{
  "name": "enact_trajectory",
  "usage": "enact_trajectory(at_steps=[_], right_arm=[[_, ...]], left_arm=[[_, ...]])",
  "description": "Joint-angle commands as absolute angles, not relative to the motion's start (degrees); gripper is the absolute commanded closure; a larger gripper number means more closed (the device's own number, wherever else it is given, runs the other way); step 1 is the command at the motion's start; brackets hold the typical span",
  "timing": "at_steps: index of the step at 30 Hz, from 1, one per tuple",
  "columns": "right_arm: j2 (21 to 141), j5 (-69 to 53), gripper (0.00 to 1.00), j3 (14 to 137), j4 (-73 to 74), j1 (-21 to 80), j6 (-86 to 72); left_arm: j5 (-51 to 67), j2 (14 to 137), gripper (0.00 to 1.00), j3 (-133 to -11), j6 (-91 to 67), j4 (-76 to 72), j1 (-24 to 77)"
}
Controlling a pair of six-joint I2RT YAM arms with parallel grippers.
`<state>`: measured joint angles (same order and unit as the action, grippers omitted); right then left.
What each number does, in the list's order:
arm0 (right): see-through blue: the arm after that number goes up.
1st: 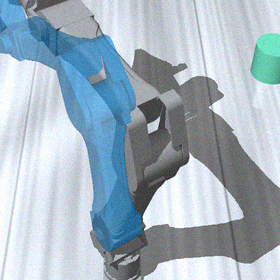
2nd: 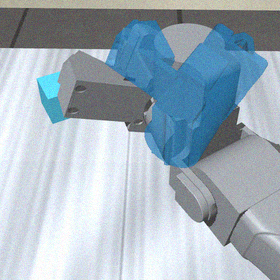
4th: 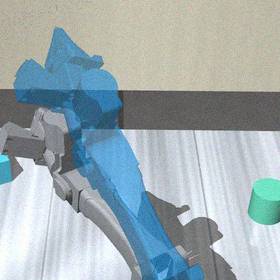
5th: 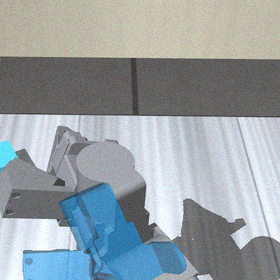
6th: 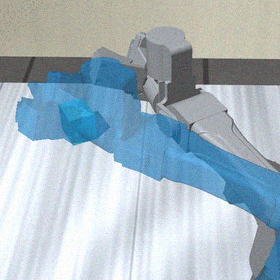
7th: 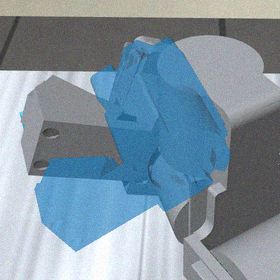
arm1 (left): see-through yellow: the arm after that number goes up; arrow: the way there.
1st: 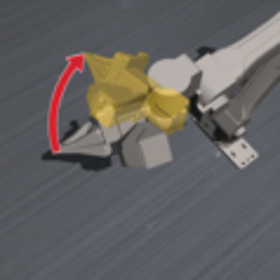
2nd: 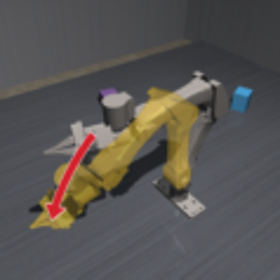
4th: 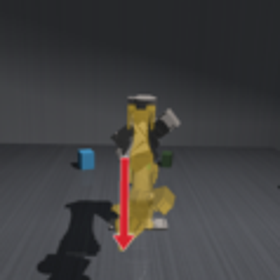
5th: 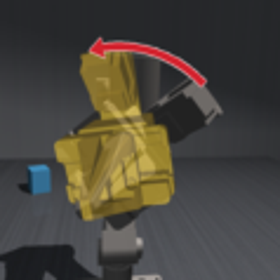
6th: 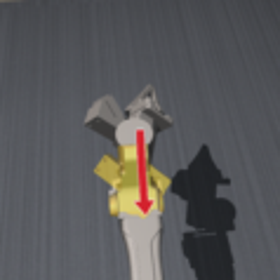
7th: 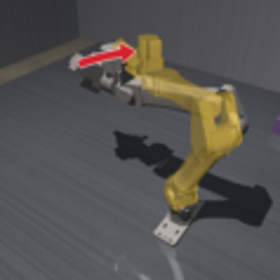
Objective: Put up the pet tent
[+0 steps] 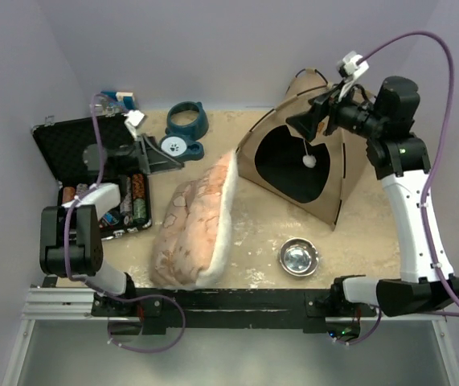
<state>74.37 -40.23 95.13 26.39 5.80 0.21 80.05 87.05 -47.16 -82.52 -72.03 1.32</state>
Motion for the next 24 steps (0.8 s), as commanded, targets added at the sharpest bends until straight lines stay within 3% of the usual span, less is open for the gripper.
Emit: enact_trajectory(at_steps=[1,6,11,15,17,24], right_arm=[[74.27,-42.02,0.08,88.7,33.04,11.76,4.13],[76.81,-37.71,0.06,84.55,33.48,20.46,5.61],[78.57,-32.0,0.05,84.02,34.1,26.19,11.68],[80.24,-30.24,0.06,86.13,35.59,26.28,15.64],[79.63,-29.62,0.06,85.52,35.25,26.28,15.56],[75.15,-27.34,0.06,82.35,32.96,26.28,11.96]], left_arm=[[87.19,89.2,0.0,-48.06,-95.18,-108.81,-13.86],[88.41,91.84,0.0,-53.96,-97.65,-108.72,-18.72],[98.08,92.11,0.0,-60.28,-96.85,-107.85,-17.93],[98.17,100.78,0.0,-70.81,-114.11,-107.06,-17.49],[98.17,100.02,0.0,-74.43,-114.69,-107.14,-15.57],[83.61,90.98,0.0,-80.85,-116.97,-108.28,-11.34]])
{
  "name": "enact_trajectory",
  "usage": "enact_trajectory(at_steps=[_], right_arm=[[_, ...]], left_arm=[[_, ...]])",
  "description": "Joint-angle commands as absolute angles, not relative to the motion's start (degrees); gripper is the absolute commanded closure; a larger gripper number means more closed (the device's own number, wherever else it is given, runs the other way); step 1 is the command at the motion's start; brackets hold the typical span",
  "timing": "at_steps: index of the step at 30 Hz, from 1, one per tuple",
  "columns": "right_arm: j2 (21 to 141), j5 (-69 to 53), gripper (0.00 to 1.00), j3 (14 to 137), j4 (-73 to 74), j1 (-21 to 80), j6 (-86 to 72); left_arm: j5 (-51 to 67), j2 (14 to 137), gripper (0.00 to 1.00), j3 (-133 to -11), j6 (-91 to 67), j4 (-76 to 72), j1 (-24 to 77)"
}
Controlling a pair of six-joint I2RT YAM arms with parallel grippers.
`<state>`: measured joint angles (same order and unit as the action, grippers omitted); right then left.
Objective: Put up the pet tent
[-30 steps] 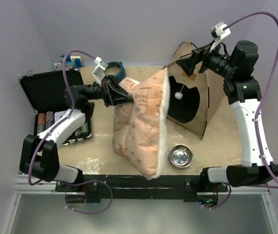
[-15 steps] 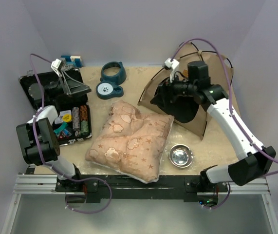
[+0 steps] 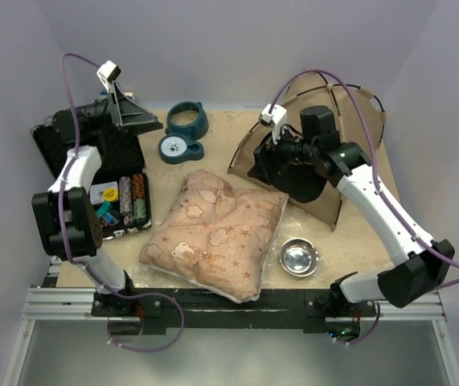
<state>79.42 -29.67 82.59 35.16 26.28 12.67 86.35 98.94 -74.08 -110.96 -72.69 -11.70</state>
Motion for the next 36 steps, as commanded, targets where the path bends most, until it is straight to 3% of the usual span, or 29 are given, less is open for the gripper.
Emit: enact_trajectory(at_steps=[1,2,4,6,8,9,10,11,13,18,21,24,29,36], right_arm=[[74.62,-26.99,0.06,82.18,32.78,26.28,11.87],[74.1,-26.63,0.06,82.0,32.61,26.28,11.87],[73.22,-25.5,0.06,81.48,31.65,26.28,11.52],[71.9,-24.18,0.06,81.12,31.03,26.28,11.16],[70.67,-23.47,0.06,80.86,32.16,26.28,13.08],[70.06,-23.03,0.06,80.6,33.04,26.37,14.31],[69.79,-21.72,0.07,80.16,34.35,26.54,15.89],[69.52,-20.14,0.07,79.63,35.41,26.8,17.13],[69.08,-17.07,0.07,77.97,37.17,26.89,18.45],[68.56,-14.25,0.05,71.91,38.76,26.89,20.13],[68.73,-10.38,0.05,68.04,36.13,26.89,20.48],[70.65,-8.35,0.05,65.66,34.02,26.98,23.81],[78.56,-7.82,0.06,66.18,30.42,26.98,28.82],[83.85,-10.97,0.05,64.61,29.88,26.89,34.97]], left_arm=[[81.84,90.79,0.0,-80.77,-118.46,-107.85,-10.99],[80.96,90.53,0.0,-78.94,-117.26,-103.49,-9.94],[78.59,89.22,0.0,-72.98,-108.85,-78.34,-7.48],[74.36,86.76,0.0,-65.76,-101.59,-69.16,-6.34],[70.7,81.6,0.0,-65.39,-74.68,-30.6,-5.71],[63.44,79.65,0.0,-70.87,-48.52,4.13,-5.71],[48.84,79.8,0.0,-80.76,-30.42,24.67,-3.97],[37.38,79.89,0.0,-85.3,-19.88,32.09,2.66],[30.35,78.84,0.0,-84.21,-12.76,34.79,5.36],[38.3,76.72,0.0,-70.95,9.52,37.51,5.89],[38.49,82.07,0.0,-70.49,19.49,42.44,6.85],[38.15,88.13,0.0,-72.76,21.97,41.84,7.29],[27.08,99.3,0.0,-81.46,19.61,41.84,12.65],[32.07,109.41,0.0,-88.77,13.72,42.1,13.62]])
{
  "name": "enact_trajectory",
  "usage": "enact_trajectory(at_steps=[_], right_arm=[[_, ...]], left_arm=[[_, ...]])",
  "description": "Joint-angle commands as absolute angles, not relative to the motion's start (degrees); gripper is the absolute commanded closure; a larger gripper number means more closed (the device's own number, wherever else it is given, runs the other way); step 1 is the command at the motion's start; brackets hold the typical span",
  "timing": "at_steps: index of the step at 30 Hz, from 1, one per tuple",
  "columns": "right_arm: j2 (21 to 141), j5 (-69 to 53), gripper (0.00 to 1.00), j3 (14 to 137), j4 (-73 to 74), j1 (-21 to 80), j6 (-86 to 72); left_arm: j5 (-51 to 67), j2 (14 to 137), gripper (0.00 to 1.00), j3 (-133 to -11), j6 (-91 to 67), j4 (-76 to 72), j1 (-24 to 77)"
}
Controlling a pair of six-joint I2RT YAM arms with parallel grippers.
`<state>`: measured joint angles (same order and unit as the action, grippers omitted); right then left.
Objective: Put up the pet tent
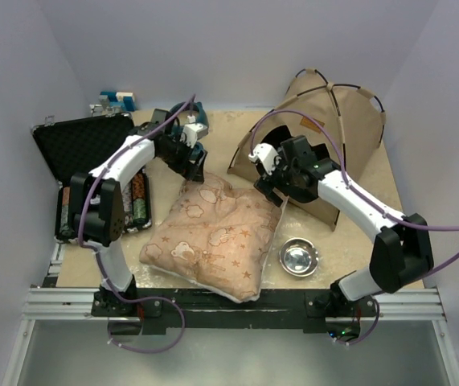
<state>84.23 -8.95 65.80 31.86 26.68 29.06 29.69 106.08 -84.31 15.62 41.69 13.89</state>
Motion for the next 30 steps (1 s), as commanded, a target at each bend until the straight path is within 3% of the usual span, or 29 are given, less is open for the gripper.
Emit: enact_trajectory(at_steps=[1,7,9,11,13,15,17,24,28,29,30], right_arm=[[84.02,-11.94,0.05,63.56,29.71,26.89,35.68],[89.28,-16.43,0.09,61.44,29.62,27.16,39.02],[90.96,-18.01,0.15,61.87,30.05,27.16,40.07],[91.93,-21.08,0.35,63.27,31.89,27.16,41.04],[92.02,-24.16,0.71,65.47,34.62,27.16,41.4],[91.06,-25.74,1.0,68.1,36.2,27.16,40.96],[88.0,-26.37,1.0,70.56,36.13,27.16,39.82],[76.83,-24.44,1.0,83.83,31.91,27.07,29.81],[70.59,-26.18,1.0,86.92,31.54,27.77,28.73],[70.58,-27.84,0.92,87.97,35.12,28.56,30.31],[72.06,-30.21,0.71,89.28,42.2,29.61,33.54]], left_arm=[[32.78,110.29,0.0,-88.25,13.28,41.93,13.62],[37.44,113.99,0.0,-85.17,12.05,42.27,13.62],[39.1,114.7,0.08,-84.99,12.13,42.89,13.62],[40.51,114.09,0.31,-85.43,12.57,43.33,13.54],[41.39,112.34,0.53,-87.0,13.01,43.59,13.19],[43.14,110.23,0.76,-90.24,13.88,44.64,12.66],[44.21,108.2,1.0,-94.98,15.81,46.92,12.39],[47.46,93.46,1.0,-109.77,21.78,47.56,12.48],[52.81,77.47,1.0,-98.4,35.03,45.0,12.48],[53.87,72.82,1.0,-92.96,39.68,46.22,12.48],[54.14,69.12,1.0,-88.12,44.25,48.84,12.48]])
